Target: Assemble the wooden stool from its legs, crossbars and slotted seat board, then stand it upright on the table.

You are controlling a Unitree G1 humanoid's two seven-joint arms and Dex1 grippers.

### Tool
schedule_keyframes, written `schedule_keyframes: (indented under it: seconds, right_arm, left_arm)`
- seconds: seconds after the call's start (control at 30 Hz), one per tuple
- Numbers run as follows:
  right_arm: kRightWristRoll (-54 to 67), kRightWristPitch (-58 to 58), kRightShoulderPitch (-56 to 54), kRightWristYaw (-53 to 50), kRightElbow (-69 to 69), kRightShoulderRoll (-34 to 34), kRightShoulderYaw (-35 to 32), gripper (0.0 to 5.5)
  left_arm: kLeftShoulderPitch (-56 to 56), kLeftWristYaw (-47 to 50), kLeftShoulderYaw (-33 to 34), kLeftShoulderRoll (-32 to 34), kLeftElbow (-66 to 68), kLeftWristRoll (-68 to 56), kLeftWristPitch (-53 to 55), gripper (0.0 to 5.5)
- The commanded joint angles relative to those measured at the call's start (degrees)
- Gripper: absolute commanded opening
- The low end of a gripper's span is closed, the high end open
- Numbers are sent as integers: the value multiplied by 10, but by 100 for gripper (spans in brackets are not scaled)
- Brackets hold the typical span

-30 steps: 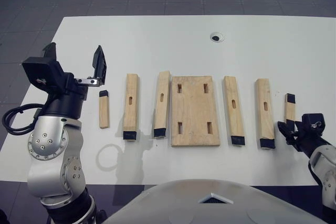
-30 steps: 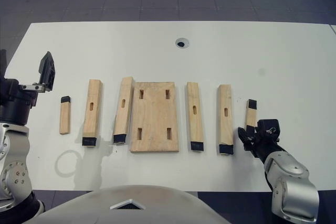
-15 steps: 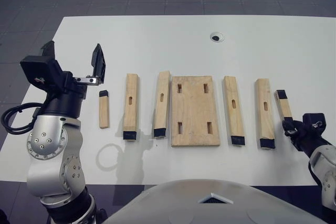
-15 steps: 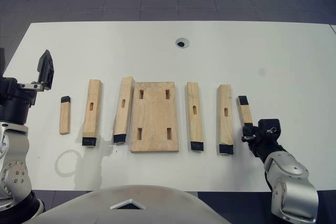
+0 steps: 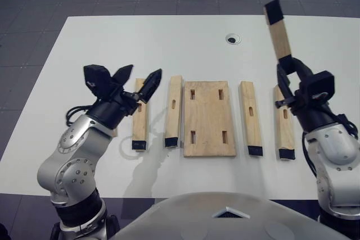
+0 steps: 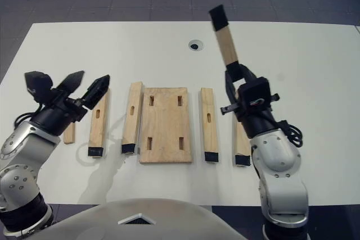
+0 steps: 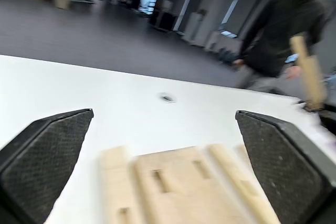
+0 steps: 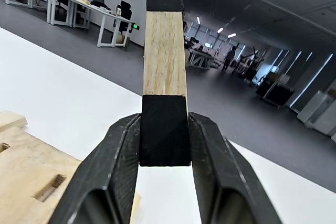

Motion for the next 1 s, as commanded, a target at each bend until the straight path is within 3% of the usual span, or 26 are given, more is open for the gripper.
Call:
schedule_keyframes:
  seconds: [0.03,0.27,0.6,1.0]
  right_arm:
    - [-4,-61,18,12,26,20,41,131]
    - [-14,-84,25,18,5,37,84,131]
    - [-10,-61,35,31,-43,51,147,131]
    - [-33,-59,62,24,-31,64,228,131]
  left_arm:
    - [-31,8,-16,14,12,-150,22,504]
    - [-45,72,-81,37,8,-293,-3,504]
    - [-47,41,-175,48,-10,-122,-69,504]
    - [-60,63,-192,34,4,-148,-86,504]
